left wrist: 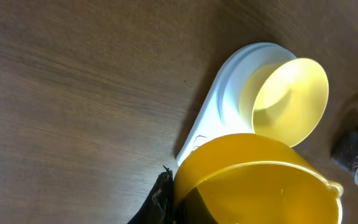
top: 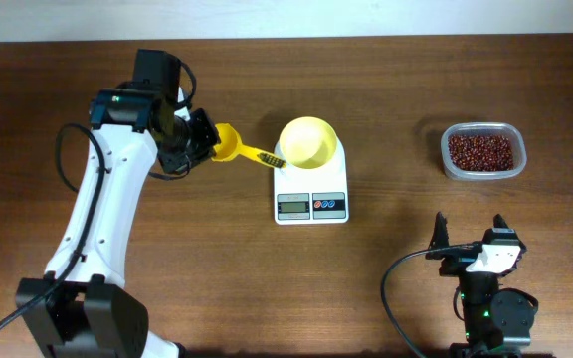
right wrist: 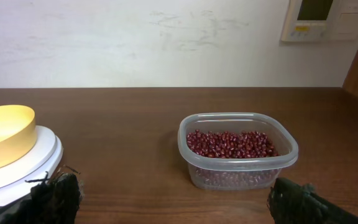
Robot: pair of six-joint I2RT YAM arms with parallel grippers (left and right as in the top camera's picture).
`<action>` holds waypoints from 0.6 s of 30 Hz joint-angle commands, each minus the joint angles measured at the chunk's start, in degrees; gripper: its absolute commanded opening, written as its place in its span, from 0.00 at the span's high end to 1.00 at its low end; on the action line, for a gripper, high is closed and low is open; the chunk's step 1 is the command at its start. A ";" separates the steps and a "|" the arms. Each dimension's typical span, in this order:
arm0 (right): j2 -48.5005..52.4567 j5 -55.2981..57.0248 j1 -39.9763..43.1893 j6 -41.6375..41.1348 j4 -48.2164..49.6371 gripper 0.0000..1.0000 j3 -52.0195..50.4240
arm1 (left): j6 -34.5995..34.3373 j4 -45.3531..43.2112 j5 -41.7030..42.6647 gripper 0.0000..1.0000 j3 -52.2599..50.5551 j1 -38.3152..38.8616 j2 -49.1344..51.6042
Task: Scoop item into bowl and weigh 50g on scale
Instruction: 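Close the left gripper on the scoop handle and lift it, then carry the scoop over the scale and extend the right gripper toward it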
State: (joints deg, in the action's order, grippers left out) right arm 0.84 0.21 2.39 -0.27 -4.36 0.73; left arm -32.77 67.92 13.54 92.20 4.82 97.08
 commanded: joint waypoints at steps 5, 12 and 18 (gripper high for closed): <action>-0.48 0.50 -0.50 -0.63 -0.24 0.01 -0.42 | -2.62 -0.17 0.68 1.00 1.07 0.96 -1.22; -0.48 0.50 -0.50 -0.63 -0.22 0.01 -0.42 | -2.64 -1.60 0.68 1.00 1.07 1.20 -1.22; -0.48 0.50 -0.50 -0.63 -0.22 0.01 -0.42 | -4.11 -4.46 0.68 1.00 1.07 1.20 -1.20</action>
State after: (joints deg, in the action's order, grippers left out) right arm 0.84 0.21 2.39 -0.25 -4.36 0.71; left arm -35.53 64.66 13.54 92.23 6.00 97.08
